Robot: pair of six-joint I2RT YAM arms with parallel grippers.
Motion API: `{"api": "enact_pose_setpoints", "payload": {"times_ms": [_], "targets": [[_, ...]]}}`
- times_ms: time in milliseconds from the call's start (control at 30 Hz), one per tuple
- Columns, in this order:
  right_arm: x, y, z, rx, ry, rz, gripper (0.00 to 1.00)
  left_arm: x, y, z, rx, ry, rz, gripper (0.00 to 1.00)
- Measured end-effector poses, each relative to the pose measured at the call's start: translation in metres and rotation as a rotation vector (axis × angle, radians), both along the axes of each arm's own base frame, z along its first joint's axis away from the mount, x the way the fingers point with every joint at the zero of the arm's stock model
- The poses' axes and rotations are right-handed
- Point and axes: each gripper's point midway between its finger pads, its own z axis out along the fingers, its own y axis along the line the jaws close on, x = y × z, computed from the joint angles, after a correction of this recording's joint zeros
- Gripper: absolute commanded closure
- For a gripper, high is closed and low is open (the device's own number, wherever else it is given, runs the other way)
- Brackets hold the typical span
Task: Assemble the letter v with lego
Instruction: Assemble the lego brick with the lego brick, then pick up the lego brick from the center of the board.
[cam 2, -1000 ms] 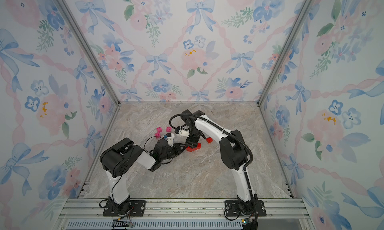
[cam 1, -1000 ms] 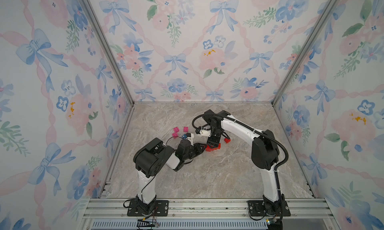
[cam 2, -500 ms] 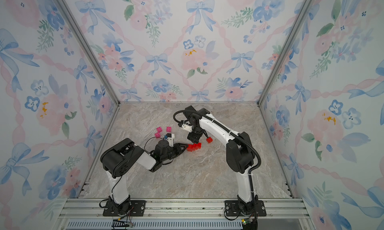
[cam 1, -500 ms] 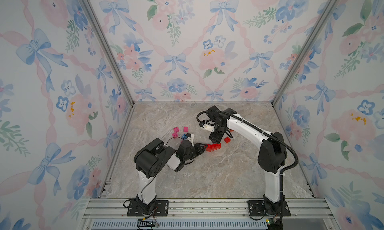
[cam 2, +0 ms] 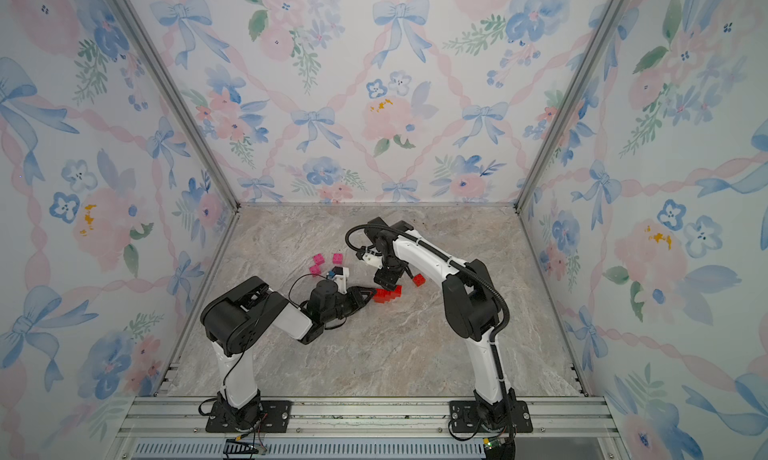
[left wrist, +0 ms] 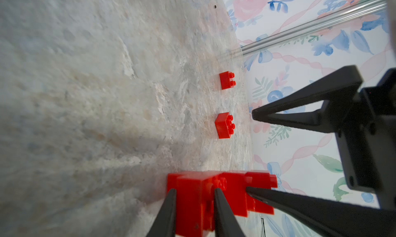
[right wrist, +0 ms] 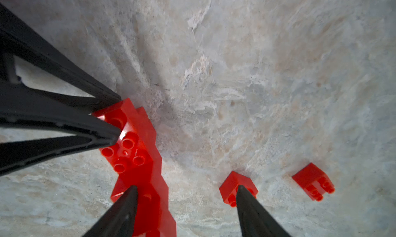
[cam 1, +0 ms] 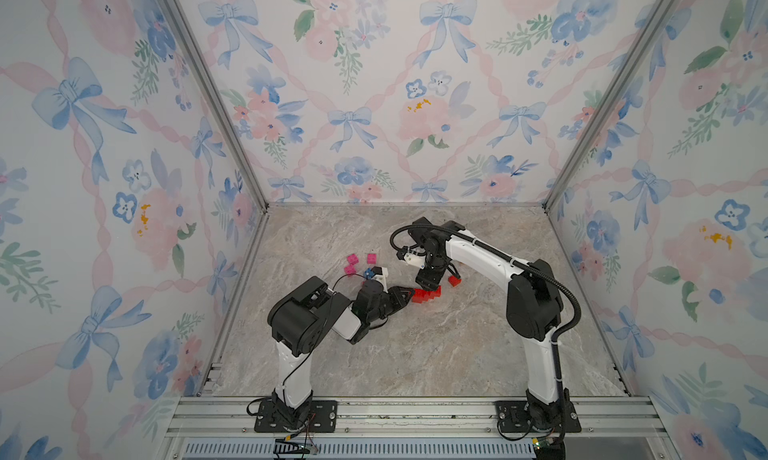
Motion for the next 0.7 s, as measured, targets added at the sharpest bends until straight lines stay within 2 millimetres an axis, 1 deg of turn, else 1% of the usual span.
{"api": "enact_pose_setpoints", "payload": {"times_ms": [200, 267, 333, 367, 400, 433, 467, 500, 533, 567, 600, 633, 700], "targets": [[0.006, 0.002, 0.002, 0.026, -0.015, -0.032, 0.27, 0.0, 0.0, 0.0, 0.0, 0.0, 0.0, 1.0], [0.014, 0.002, 0.007, 0.063, -0.04, -0.078, 0.28, 0.0, 0.0, 0.0, 0.0, 0.0, 0.0, 1.0], [0.027, -0.009, 0.021, 0.113, -0.076, -0.169, 0.28, 0.0, 0.0, 0.0, 0.0, 0.0, 0.0, 1.0], [0.035, -0.019, 0.027, 0.13, -0.093, -0.222, 0.28, 0.0, 0.0, 0.0, 0.0, 0.0, 0.001, 1.0], [0.046, -0.033, 0.035, 0.147, -0.117, -0.289, 0.3, 0.0, 0.001, 0.0, 0.0, 0.0, 0.002, 1.0], [0.058, -0.053, 0.042, 0.152, -0.14, -0.366, 0.31, 0.0, 0.001, 0.0, 0.0, 0.002, 0.005, 1.0], [0.07, -0.072, 0.045, 0.152, -0.16, -0.43, 0.35, 0.0, 0.002, 0.0, -0.001, 0.001, 0.007, 1.0], [0.081, -0.094, 0.046, 0.148, -0.177, -0.497, 0.41, 0.0, 0.002, 0.0, 0.0, 0.001, 0.009, 1.0], [0.088, -0.113, 0.045, 0.142, -0.184, -0.55, 0.48, -0.001, 0.002, 0.0, -0.001, 0.0, 0.009, 1.0], [0.094, -0.13, 0.041, 0.129, -0.186, -0.585, 0.52, -0.001, 0.003, 0.0, -0.003, 0.001, 0.011, 1.0], [0.1, -0.148, 0.036, 0.117, -0.183, -0.634, 0.53, -0.001, 0.003, 0.0, -0.003, 0.002, 0.011, 1.0], [0.104, -0.161, 0.028, 0.105, -0.175, -0.662, 0.53, -0.001, 0.003, 0.0, -0.002, 0.002, 0.013, 1.0], [0.109, -0.175, 0.011, 0.089, -0.147, -0.692, 0.53, 0.0, 0.003, 0.0, -0.002, 0.001, 0.014, 1.0]]}}
